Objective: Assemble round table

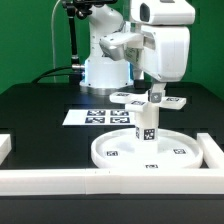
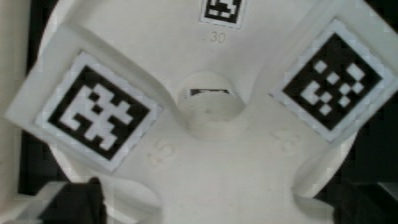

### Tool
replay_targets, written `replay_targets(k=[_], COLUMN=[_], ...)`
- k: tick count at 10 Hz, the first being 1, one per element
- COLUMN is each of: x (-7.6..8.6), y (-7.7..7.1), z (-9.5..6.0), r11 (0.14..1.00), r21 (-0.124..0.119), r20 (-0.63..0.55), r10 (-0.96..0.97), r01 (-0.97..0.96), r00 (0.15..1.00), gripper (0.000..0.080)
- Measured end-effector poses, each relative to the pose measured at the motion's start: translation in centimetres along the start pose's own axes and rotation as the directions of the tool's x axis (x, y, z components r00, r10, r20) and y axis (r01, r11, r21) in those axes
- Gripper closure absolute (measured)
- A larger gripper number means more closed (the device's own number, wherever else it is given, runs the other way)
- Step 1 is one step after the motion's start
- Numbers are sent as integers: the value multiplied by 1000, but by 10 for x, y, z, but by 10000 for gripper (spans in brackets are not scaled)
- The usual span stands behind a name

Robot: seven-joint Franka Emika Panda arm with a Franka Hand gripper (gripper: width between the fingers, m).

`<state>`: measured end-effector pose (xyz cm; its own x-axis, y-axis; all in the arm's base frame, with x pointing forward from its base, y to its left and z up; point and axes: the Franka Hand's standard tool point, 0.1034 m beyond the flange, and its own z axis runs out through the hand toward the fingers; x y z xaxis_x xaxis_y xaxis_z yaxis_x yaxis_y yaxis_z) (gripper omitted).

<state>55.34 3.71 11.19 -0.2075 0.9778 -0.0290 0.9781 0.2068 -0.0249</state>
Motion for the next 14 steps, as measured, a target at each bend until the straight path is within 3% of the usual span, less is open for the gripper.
replay_targets(k=[5,7,12,14], x=[1,0,-1,-6], y=[-3,-2,-3,-6], z=[7,7,7,7], r11=[1000,1000,999,959], r21=[12,11,11,35], r20=[-2,-2,-1,5], r10=[7,8,48,282], r01=[-7,-8,-48,-282], r00=[1000,1000,999,959], gripper=[150,373,373,373])
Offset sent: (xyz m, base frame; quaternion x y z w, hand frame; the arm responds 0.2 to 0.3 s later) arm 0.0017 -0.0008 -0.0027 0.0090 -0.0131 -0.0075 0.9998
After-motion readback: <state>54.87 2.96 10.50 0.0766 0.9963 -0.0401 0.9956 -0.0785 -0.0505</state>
